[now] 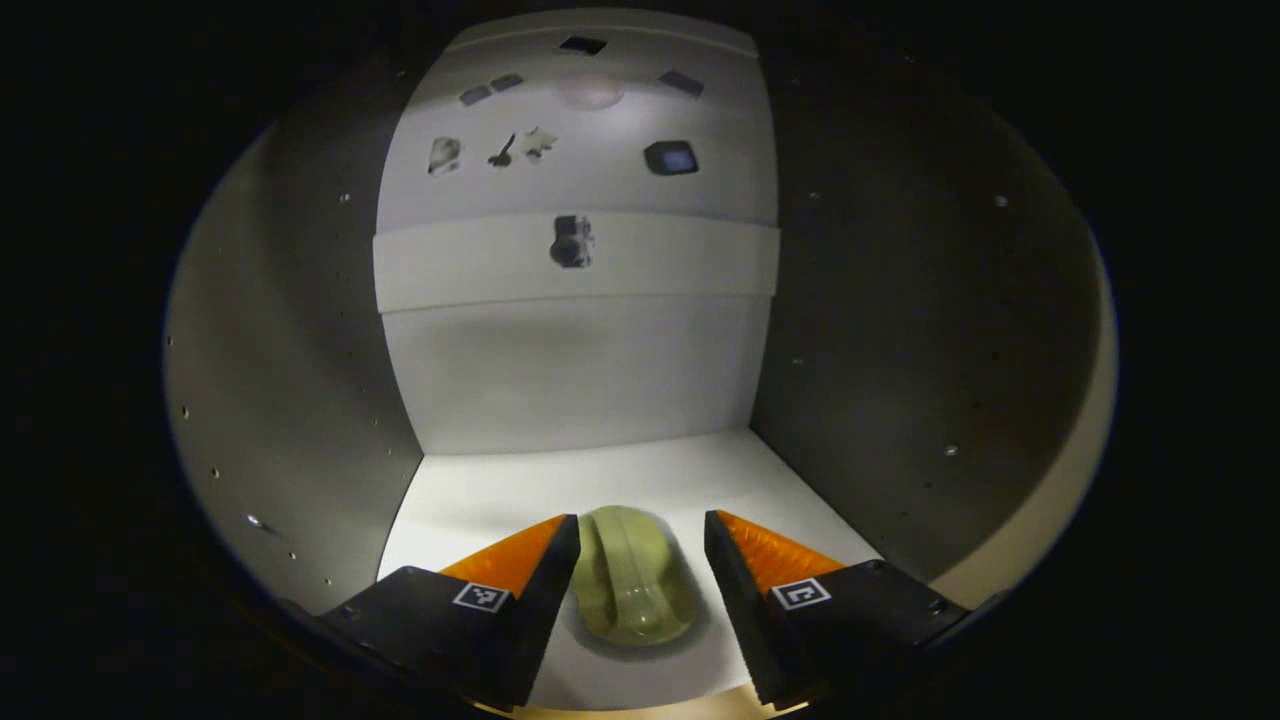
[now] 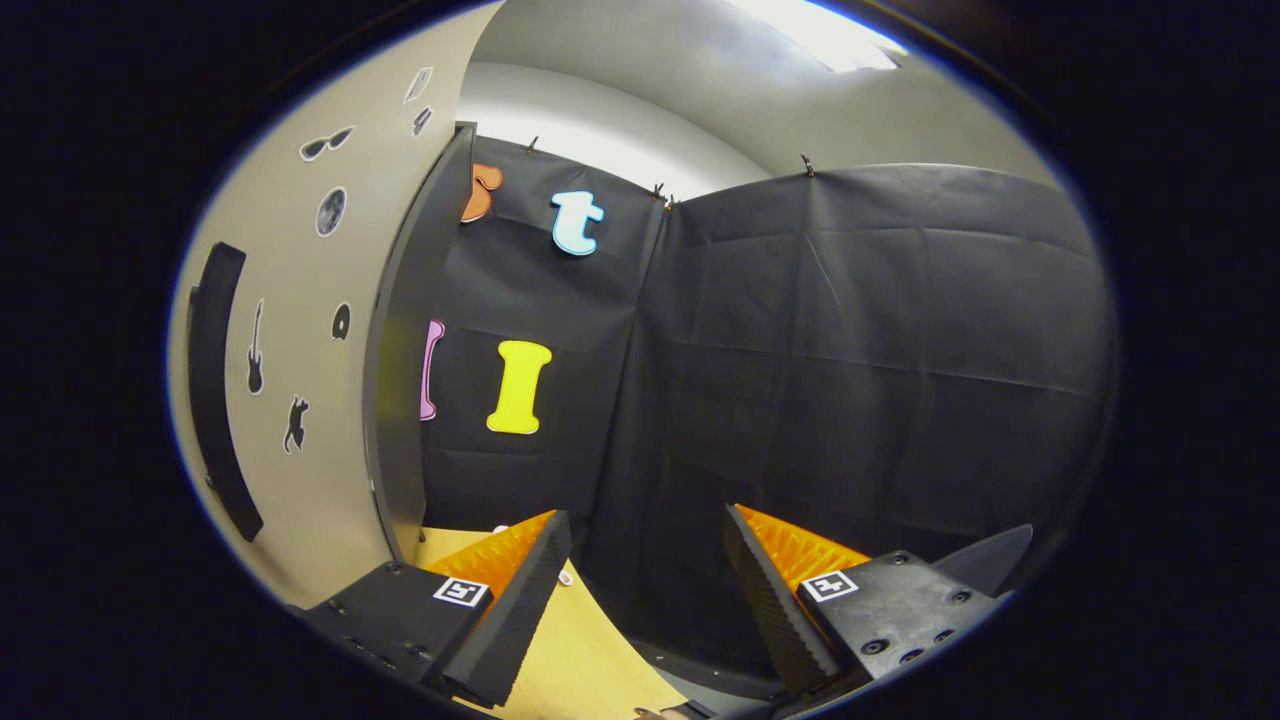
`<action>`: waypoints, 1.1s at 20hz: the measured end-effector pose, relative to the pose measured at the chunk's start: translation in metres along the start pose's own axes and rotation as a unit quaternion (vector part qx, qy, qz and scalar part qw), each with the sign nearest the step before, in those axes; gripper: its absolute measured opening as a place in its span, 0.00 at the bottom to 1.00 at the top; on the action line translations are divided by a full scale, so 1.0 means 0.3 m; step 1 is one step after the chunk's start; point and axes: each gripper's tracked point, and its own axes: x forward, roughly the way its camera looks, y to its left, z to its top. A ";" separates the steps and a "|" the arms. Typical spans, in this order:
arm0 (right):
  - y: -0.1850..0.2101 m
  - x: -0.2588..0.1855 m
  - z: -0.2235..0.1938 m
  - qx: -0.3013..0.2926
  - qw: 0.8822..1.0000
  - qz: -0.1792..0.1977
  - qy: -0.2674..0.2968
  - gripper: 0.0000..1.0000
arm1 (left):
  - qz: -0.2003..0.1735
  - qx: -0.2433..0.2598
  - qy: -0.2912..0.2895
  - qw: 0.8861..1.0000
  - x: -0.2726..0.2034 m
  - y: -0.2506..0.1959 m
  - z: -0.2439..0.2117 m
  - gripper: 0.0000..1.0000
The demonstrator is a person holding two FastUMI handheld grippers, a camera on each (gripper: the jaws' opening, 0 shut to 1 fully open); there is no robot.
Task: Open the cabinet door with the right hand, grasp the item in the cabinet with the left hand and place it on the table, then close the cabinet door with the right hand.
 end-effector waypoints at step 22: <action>0.066 0.089 -0.046 0.036 0.998 0.058 0.019 0.98 | 0.037 -0.052 0.008 0.998 -0.067 0.016 0.003 0.21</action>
